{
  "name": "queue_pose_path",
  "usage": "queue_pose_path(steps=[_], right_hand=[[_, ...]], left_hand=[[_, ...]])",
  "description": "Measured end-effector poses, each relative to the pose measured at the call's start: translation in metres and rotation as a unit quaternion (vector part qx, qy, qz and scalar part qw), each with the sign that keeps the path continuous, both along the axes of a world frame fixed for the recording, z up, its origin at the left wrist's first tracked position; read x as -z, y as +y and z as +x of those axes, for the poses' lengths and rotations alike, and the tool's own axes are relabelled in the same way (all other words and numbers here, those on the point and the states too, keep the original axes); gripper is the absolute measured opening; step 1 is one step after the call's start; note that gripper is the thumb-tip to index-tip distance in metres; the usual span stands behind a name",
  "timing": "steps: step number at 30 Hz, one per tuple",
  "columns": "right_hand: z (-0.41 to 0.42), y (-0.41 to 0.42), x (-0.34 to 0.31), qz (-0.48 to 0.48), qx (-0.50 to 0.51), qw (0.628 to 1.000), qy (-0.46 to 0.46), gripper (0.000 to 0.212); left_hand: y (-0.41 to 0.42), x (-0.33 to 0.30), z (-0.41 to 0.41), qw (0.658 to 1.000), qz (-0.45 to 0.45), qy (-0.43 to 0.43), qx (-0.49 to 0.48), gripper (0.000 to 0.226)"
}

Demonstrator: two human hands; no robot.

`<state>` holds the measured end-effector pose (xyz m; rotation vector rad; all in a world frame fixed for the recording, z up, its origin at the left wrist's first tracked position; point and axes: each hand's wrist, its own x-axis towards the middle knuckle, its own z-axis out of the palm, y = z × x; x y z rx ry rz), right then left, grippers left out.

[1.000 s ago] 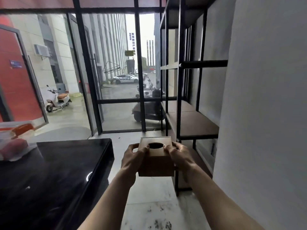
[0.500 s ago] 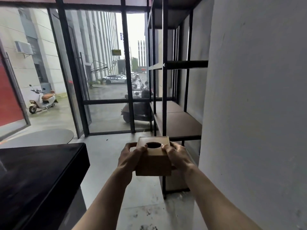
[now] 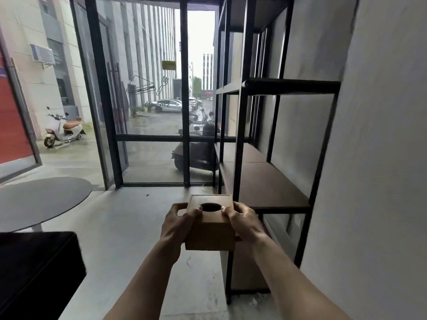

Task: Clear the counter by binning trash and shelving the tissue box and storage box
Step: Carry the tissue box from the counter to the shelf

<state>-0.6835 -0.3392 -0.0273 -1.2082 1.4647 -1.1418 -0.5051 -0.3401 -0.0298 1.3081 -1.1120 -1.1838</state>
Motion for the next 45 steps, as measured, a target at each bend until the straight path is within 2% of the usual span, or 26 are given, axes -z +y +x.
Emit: queue_pose_path(steps=[6,12,16,21,24,27,32,38,42,45], right_hand=[[0.001,-0.143,-0.001,0.005,0.008,1.000,0.029,0.061],[0.004,-0.264,0.001,0.006,-0.001,1.000,0.016,0.063],[0.006,-0.350,0.008,0.004,0.008,1.000,0.015,0.074],[0.004,-0.492,0.020,0.003,0.015,1.000,0.013,0.066],[0.000,-0.585,0.016,0.011,0.010,1.000,0.009,0.067],[-0.005,-0.669,0.012,0.006,0.008,1.000,0.014,0.059],[-0.008,-0.775,0.008,0.020,0.030,0.999,-0.005,0.055],[-0.018,-0.900,0.021,0.020,0.102,0.994,-0.021,0.053],[-0.033,-0.979,0.026,0.011,0.184,0.983,-0.020,0.051],[-0.051,-1.024,0.031,0.013,0.258,0.966,-0.028,0.059]], left_hand=[[-0.141,-0.001,-0.002,1.000,0.003,0.013,-0.012,0.044],[-0.267,0.004,0.001,1.000,0.008,-0.004,-0.020,0.046],[-0.359,0.014,0.001,1.000,0.002,-0.006,-0.026,0.046],[-0.499,0.026,-0.004,0.999,0.004,-0.012,-0.031,0.048],[-0.588,0.021,-0.008,0.999,0.008,-0.016,-0.041,0.058],[-0.669,0.015,-0.011,0.999,0.009,-0.013,-0.034,0.061],[-0.782,0.010,-0.018,1.000,0.019,-0.013,-0.020,0.063],[-0.934,0.028,-0.033,0.999,0.020,-0.017,0.039,0.063],[-1.044,0.039,-0.056,0.993,0.005,-0.020,0.119,0.045],[-1.113,0.044,-0.085,0.984,-0.004,-0.040,0.176,0.040]])
